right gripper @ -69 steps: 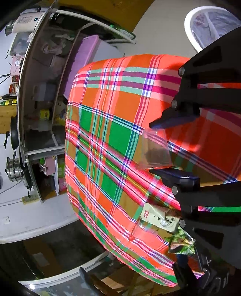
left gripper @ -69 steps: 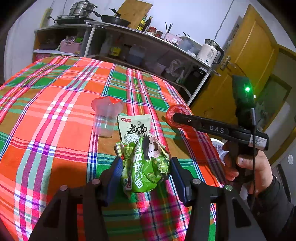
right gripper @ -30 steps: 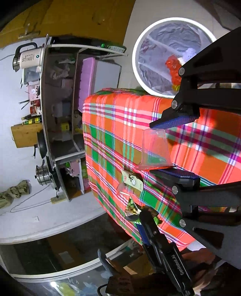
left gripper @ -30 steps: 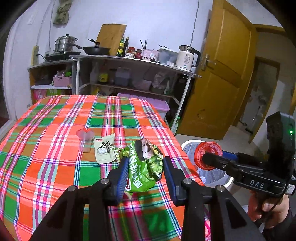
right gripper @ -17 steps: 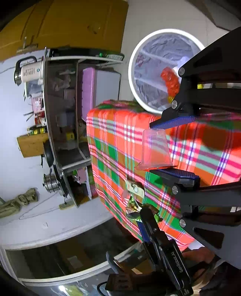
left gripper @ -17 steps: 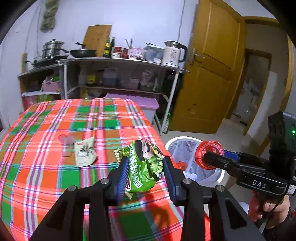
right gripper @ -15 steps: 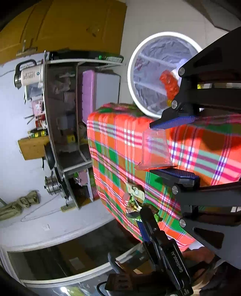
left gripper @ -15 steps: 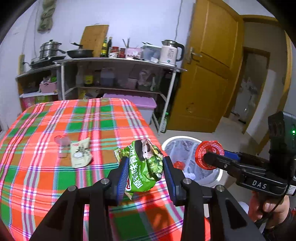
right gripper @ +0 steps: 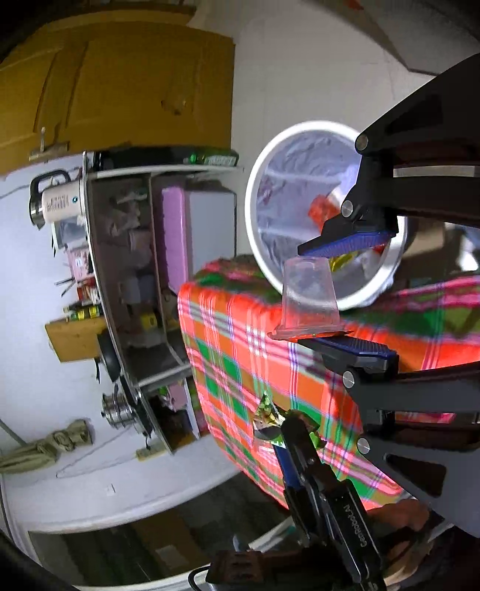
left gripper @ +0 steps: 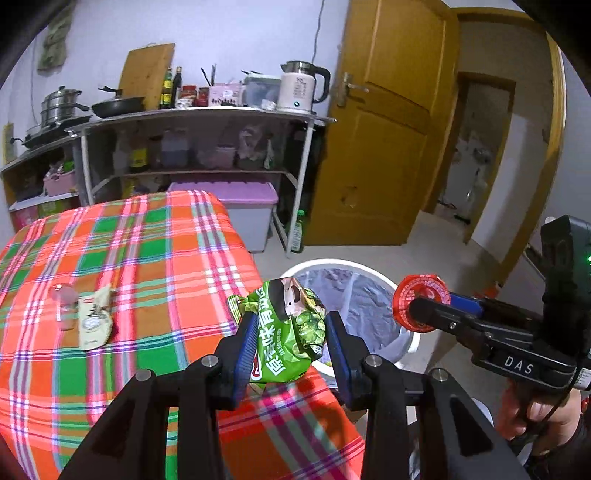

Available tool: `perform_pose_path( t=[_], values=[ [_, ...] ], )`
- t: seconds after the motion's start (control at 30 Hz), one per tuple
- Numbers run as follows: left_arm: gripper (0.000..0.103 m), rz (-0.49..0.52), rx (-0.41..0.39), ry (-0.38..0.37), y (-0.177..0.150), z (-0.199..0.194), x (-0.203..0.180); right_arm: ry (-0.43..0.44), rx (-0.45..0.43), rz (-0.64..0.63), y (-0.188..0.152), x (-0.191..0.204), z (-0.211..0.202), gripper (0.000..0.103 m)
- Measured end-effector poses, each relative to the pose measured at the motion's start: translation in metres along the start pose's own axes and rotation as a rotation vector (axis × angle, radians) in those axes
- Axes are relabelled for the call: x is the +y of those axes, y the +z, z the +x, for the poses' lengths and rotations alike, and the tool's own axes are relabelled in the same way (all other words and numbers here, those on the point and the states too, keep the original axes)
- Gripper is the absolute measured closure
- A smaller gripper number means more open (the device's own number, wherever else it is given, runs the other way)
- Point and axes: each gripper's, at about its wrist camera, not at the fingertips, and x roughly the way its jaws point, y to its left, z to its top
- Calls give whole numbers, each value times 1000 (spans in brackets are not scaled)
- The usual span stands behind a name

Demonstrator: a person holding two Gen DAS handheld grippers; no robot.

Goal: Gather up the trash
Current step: 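Carry the green bag and clear cup over the bin and open both grippers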

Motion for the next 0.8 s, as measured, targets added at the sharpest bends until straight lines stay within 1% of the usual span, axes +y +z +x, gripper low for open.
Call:
perform_pose_path(
  t=[0.2,0.53,0.8],
  values=[
    [65,19,46,-22,-3,24,-10,-28,23,44,-7,-23,8,62],
    [65,45,127,-68,-6,70,-27,-58,91,102,-19,-57,33,62],
    [65,47,190,-91,-8,100,-37,-74,138,115,-25,-71,49,61]
  ],
)
